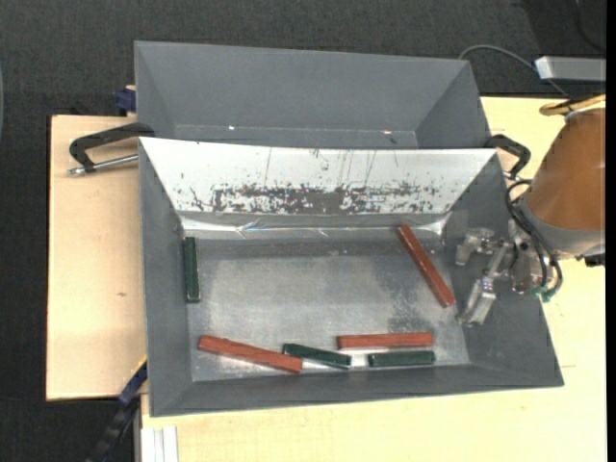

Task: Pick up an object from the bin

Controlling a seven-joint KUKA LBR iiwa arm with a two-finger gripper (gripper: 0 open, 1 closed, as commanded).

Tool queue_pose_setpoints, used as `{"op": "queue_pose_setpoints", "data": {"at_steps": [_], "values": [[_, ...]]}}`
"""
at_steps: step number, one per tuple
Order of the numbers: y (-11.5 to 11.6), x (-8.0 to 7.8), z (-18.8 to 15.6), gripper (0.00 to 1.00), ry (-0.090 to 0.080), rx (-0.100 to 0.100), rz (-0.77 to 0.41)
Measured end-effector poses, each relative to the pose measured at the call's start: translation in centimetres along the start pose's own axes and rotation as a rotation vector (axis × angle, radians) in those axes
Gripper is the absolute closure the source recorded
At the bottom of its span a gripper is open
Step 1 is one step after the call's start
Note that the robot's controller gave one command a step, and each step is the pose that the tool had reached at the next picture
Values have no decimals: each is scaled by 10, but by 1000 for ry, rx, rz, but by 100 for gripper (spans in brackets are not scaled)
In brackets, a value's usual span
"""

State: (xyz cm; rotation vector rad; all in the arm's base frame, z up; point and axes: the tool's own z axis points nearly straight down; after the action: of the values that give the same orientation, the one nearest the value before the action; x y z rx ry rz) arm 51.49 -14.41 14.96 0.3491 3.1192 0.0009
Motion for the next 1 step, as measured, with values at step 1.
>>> {"op": "queue_pose_setpoints", "data": {"at_steps": [1], "values": [[-4, -9, 6, 0, -2, 0, 77]]}}
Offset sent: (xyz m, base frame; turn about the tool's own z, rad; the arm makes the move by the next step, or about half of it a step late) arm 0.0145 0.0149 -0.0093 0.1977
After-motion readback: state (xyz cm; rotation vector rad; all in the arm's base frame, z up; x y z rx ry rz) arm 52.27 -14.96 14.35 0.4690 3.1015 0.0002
